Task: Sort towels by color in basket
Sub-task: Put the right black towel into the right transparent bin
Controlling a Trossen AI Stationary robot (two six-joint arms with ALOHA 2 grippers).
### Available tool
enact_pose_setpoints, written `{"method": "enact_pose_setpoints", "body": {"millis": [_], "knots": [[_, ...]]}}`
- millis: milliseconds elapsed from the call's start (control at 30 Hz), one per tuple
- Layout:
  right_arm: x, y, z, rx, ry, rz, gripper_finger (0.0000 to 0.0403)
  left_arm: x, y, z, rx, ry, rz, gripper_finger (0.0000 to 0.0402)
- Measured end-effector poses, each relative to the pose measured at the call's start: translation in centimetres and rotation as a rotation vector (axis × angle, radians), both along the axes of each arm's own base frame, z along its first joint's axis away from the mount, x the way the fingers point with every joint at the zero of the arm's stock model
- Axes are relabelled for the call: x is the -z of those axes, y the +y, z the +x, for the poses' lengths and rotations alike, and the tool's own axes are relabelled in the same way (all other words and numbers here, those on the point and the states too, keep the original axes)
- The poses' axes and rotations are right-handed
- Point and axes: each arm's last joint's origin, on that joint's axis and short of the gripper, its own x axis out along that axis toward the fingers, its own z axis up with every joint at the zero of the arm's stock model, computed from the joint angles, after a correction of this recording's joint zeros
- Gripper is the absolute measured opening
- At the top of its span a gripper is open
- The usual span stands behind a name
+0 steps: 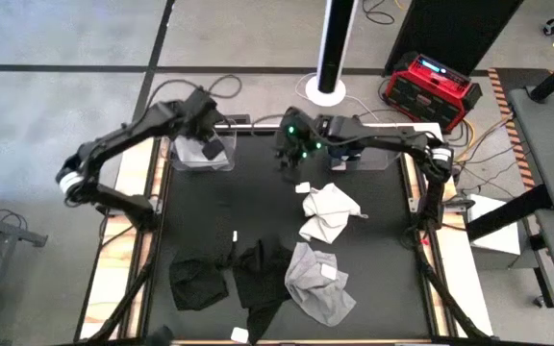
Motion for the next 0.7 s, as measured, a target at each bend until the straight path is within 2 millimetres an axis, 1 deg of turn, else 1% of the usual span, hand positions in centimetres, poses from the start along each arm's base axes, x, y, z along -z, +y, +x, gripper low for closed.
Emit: {"method": "enact_pose_setpoints", "body": {"millis": [133,200,400,567,700], "knots": [[1.4,2.7,0.5,-0.083,0.030,0.000,0.0203,-1.0,-3.8,1.1,0.082,-0.071,0.077,0.0000],[2.0,4.3,0.7,-0.128,0.044,0.001,0.0203,-1.2,-5.4,1.4,0.120,-0.103,0.104,0.0000],[3.1,9.6,1.4,-0.263,0.036,-0.004,0.0203,-0.4,-9.3,1.5,0.067,-0.103,0.224,0.0000],[3.9,14.1,1.6,-0.375,0.014,-0.012,0.0203,0.3,-12.3,1.5,0.106,-0.153,0.225,0.0000],[5.1,16.9,1.5,-0.443,-0.020,-0.015,0.0203,0.6,-14.7,1.5,0.132,-0.186,0.262,0.0000]]}}
